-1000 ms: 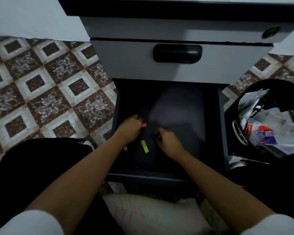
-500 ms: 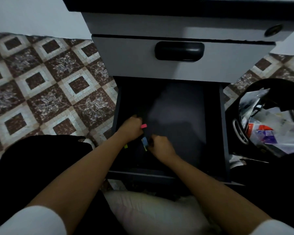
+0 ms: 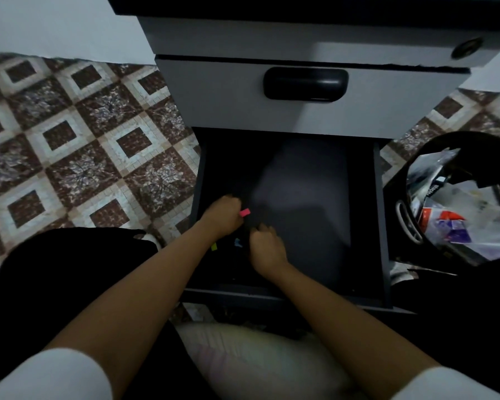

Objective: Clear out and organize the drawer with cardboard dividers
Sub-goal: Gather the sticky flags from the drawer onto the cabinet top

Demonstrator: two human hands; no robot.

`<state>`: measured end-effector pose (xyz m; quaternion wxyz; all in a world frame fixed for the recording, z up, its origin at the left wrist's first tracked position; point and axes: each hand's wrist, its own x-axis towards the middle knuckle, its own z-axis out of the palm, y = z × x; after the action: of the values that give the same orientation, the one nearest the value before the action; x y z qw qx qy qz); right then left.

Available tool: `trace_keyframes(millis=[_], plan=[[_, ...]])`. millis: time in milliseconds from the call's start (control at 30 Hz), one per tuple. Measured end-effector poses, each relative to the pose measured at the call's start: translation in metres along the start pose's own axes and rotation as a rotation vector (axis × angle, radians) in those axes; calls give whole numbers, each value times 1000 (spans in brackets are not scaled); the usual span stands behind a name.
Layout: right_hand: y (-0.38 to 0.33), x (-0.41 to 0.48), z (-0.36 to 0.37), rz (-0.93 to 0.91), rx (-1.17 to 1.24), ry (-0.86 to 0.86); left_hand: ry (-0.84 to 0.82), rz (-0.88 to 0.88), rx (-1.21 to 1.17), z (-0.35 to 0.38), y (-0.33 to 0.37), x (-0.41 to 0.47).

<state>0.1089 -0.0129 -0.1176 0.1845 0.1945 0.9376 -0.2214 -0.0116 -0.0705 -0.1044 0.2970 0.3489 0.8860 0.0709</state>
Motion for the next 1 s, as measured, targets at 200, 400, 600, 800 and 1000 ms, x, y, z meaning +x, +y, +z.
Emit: trace_keyframes(millis=[200,400,600,800,1000], plan=[[2,-1,3,-58,72,11,-12,-23,-67,-4,1,1],[7,3,6,28,339,1,-32,-26,-155,-10,0,4],[-7,7,3,94,554,-55,78,-74,-464,-38,6,6],[-38,20,5,-48,494,-56,142,-56,-545,-62,2,-3],[-47,28,12,-83,276,-56,160,-39,-574,-67,-6,-10]])
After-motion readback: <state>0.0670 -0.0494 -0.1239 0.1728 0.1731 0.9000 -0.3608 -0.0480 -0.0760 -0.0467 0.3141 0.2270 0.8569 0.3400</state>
